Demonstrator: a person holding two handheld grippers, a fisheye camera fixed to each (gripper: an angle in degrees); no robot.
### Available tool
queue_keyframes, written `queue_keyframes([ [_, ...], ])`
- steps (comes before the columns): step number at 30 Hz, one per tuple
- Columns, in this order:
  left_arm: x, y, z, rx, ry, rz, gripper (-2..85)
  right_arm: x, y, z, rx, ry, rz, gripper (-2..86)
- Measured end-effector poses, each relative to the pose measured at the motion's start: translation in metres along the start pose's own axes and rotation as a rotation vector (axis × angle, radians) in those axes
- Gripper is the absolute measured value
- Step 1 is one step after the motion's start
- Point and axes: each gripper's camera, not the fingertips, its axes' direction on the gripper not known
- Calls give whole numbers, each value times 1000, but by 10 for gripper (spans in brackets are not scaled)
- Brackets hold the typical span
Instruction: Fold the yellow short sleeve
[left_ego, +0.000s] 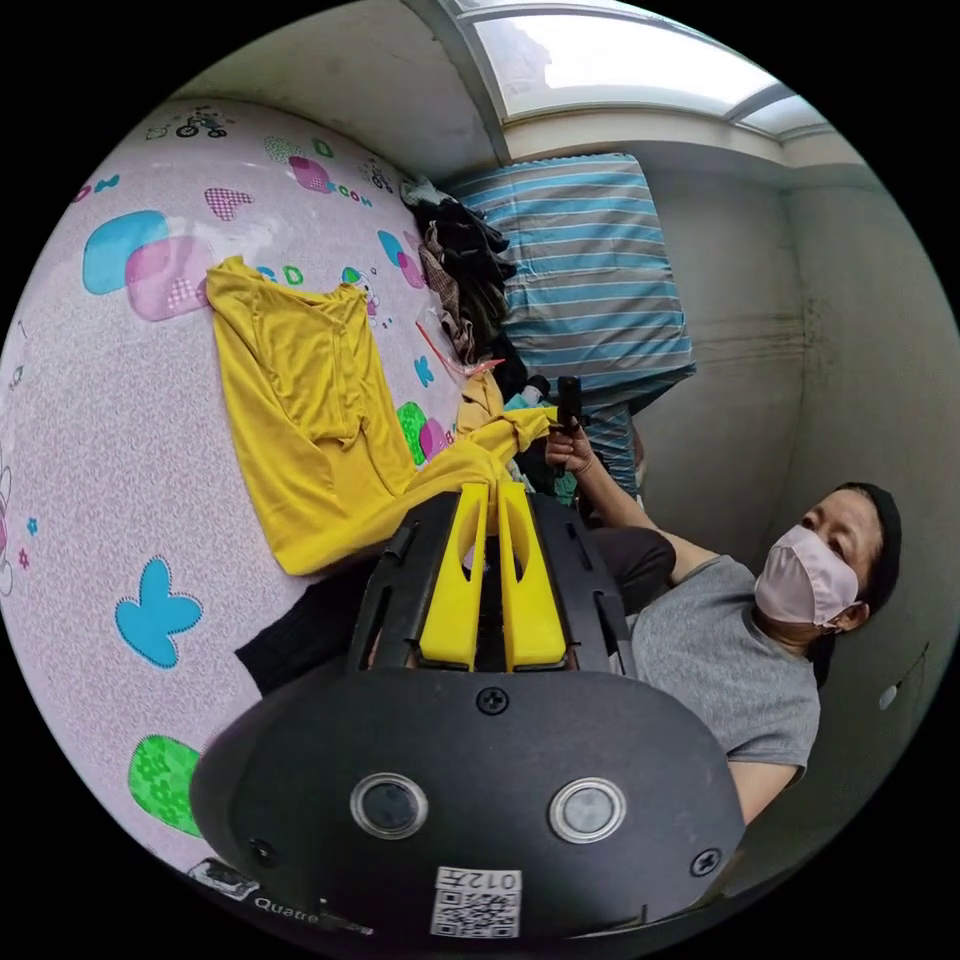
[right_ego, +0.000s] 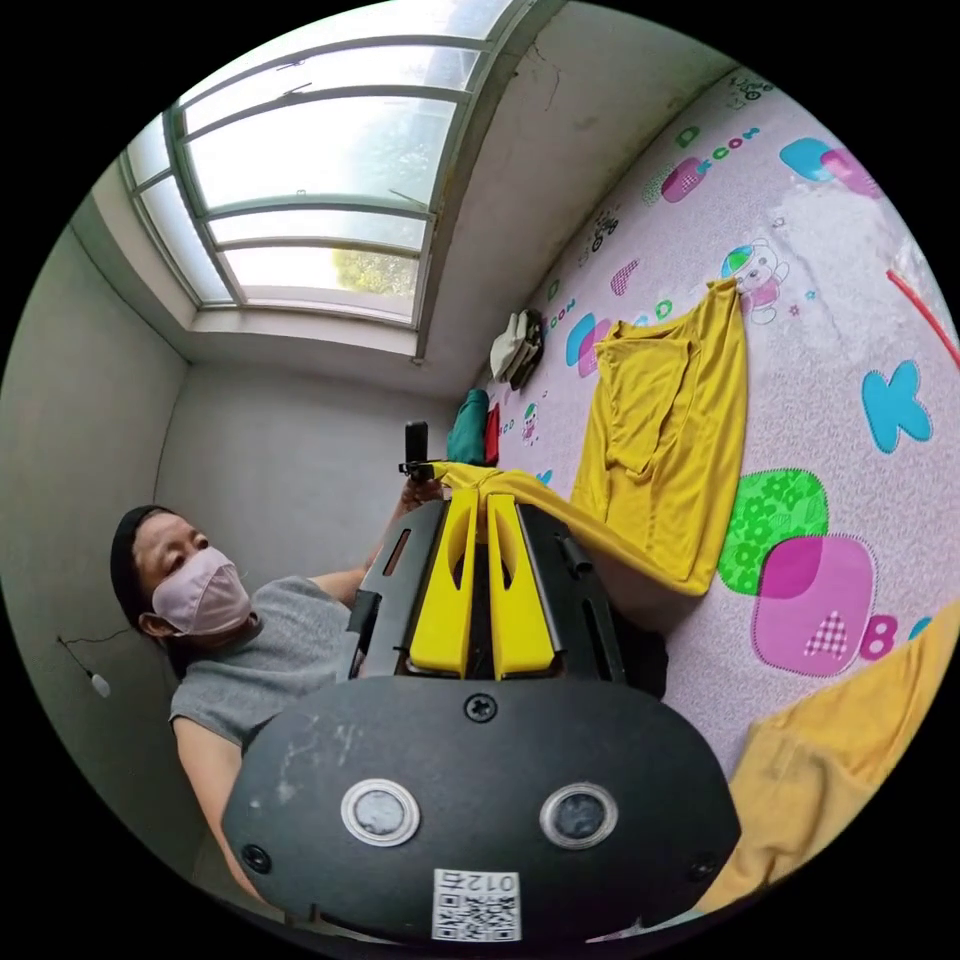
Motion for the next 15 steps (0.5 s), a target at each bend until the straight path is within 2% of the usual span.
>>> queue_keyframes([
  [9,-43,-161,13,50,-23,-126,20,73,-194,33,11,85,81,9],
  [11,-62,-192,18,120,-64,-184,24,116,-247,50,55,168,149,29],
  [15,-101,-229,37,301,-90,-352,33,176,-289,72,159,320,286,75],
])
